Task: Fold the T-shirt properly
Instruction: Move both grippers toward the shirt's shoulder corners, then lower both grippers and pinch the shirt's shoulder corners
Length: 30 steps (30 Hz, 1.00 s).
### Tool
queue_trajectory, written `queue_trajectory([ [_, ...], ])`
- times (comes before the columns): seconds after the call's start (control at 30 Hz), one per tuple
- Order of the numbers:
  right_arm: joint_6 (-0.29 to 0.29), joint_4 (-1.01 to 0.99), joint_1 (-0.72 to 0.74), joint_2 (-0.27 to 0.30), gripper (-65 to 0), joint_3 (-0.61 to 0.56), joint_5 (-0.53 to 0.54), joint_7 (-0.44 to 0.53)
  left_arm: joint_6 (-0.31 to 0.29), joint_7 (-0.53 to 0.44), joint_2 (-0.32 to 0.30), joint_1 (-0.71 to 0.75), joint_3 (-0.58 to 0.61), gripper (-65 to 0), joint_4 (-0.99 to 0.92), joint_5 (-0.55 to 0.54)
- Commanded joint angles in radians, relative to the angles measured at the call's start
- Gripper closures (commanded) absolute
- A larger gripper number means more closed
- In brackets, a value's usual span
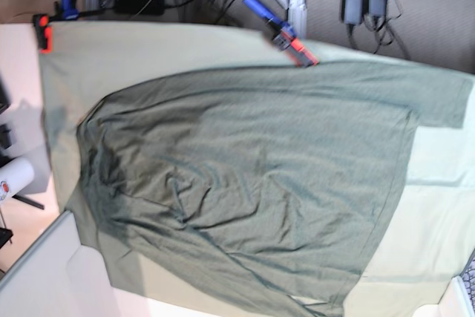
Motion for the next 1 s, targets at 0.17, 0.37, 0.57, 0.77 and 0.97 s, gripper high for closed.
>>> queue_trajectory([
  [0.17, 0.008, 0.290, -0.213, 0.096, -3.2, 0.007, 0.086, 0.010, -0.138, 0.090, -0.026, 0.188, -0.228, -28.8, 0.351, -0.116],
  [0.37, 0.008, 0.602, -0.375, 0.138, -3.2, 0.120, 0.207, -0.026, -0.153, 0.151, -0.092, 0.346, -0.365, -28.9, 0.726, -0.267],
  [0.57, 0.008, 0.848, -0.424, 0.140, -5.1, 0.318, 0.383, -0.145, -0.156, 0.221, -0.177, 0.436, -0.496, -29.0, 1.021, -0.404],
  [0.77, 0.008, 0.986, -0.368, 0.143, -29.2, 0.443, 0.498, -0.187, -0.159, 0.235, -0.275, 0.417, -0.615, -40.6, 1.102, -0.496],
  [0.97, 0.007, 0.996, -0.213, 0.141, -32.1, 0.470, 0.543, -0.236, -0.156, 0.235, -0.357, 0.331, -0.660, -40.9, 1.100, -0.506],
])
